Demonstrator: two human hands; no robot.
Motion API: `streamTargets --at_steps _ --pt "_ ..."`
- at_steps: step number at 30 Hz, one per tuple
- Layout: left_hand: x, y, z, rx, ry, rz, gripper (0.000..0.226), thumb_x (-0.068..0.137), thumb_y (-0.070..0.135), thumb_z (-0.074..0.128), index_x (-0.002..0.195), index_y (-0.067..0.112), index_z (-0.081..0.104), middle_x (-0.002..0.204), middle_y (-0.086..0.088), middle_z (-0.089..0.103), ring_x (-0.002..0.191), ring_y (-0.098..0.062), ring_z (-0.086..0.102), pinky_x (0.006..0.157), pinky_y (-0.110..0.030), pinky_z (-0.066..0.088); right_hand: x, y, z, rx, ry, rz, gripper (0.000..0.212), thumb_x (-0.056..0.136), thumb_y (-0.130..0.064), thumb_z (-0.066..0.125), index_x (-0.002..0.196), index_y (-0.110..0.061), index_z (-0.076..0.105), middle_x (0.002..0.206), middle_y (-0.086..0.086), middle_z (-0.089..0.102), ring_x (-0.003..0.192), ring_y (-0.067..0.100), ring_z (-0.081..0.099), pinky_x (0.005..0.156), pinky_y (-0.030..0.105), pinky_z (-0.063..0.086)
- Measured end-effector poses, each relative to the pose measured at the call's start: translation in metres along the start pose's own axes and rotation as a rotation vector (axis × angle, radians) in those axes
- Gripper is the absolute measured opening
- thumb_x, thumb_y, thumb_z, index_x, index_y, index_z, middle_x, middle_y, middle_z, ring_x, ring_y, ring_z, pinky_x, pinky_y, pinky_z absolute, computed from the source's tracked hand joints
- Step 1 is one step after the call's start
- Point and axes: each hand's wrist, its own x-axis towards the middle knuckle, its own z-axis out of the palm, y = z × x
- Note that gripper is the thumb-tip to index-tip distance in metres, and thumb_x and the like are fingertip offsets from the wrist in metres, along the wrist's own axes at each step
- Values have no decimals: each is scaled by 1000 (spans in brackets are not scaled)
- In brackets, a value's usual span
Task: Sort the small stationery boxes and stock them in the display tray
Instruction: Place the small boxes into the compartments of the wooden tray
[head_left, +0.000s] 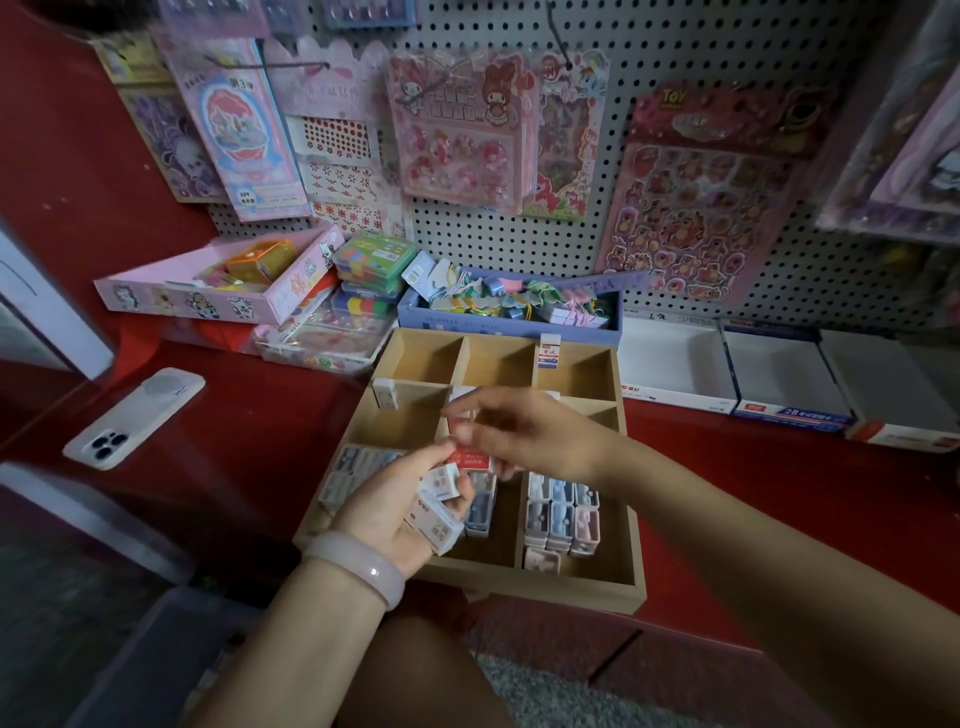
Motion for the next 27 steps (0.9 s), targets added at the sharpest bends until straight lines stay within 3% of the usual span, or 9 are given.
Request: streamTargets --at_steps 3,7,10,14,16,18,22,27 --pt "-2 3 -5 -10 -24 32 11 88 7 60 78 3 63 61 -8 60 48 -10 53 42 -14 46 4 0 5 -8 -90 -40 38 92 -14 57 130 -11 52 92 -14 57 65 -2 59 64 17 50" --pt "-3 6 -11 -43 -54 44 25 90 10 56 73 1 71 63 -9 63 47 -8 53 41 -13 45 7 0 7 -191 -68 -122 27 89 -11 61 117 -13 60 87 -7 63 73 6 61 66 22 48" --pt "2 12 -17 -121 34 40 14 91 12 57 83 0 58 78 -15 59 58 -14 53 39 -15 46 12 7 7 -250 90 -29 21 86 -12 64 106 -12 57 78 -11 61 70 0 60 65 21 47" --pt "6 23 -30 -297 75 -6 15 92 13 54 97 0 57 110 -14 55 73 -17 55 41 -19 50 24 20 1 -386 393 130 22 88 -22 62 104 -15 49 91 -3 61 84 20 61 66 25 45" --pt "4 27 -36 -393 61 -38 34 89 12 55 119 -3 56 126 -14 52 87 -20 57 44 -25 53 35 27 5 -436 389 166 26 89 -23 61 108 -13 48 100 6 65 87 25 61 67 27 43" --pt "2 29 -41 -446 72 -53 45 87 11 57 130 -2 51 130 -21 50 98 -27 58 45 -30 54 48 33 14 -481 327 205 28 90 -24 59 111 -13 45 103 13 65 90 32 61 69 32 45" --pt "0 31 -43 -479 86 -68 42 88 8 55 129 -3 49 126 -29 49 104 -36 56 44 -34 55 63 36 31 -621 259 235 29 92 -22 56 115 -11 42 102 17 63 91 35 60 70 36 44" --pt "-2 31 -46 -513 69 -98 41 90 10 54 128 -5 48 124 -29 50 94 -35 58 41 -30 53 68 42 39 -704 278 251 35 89 -14 57 119 -12 40 109 13 56 98 35 58 68 35 40"
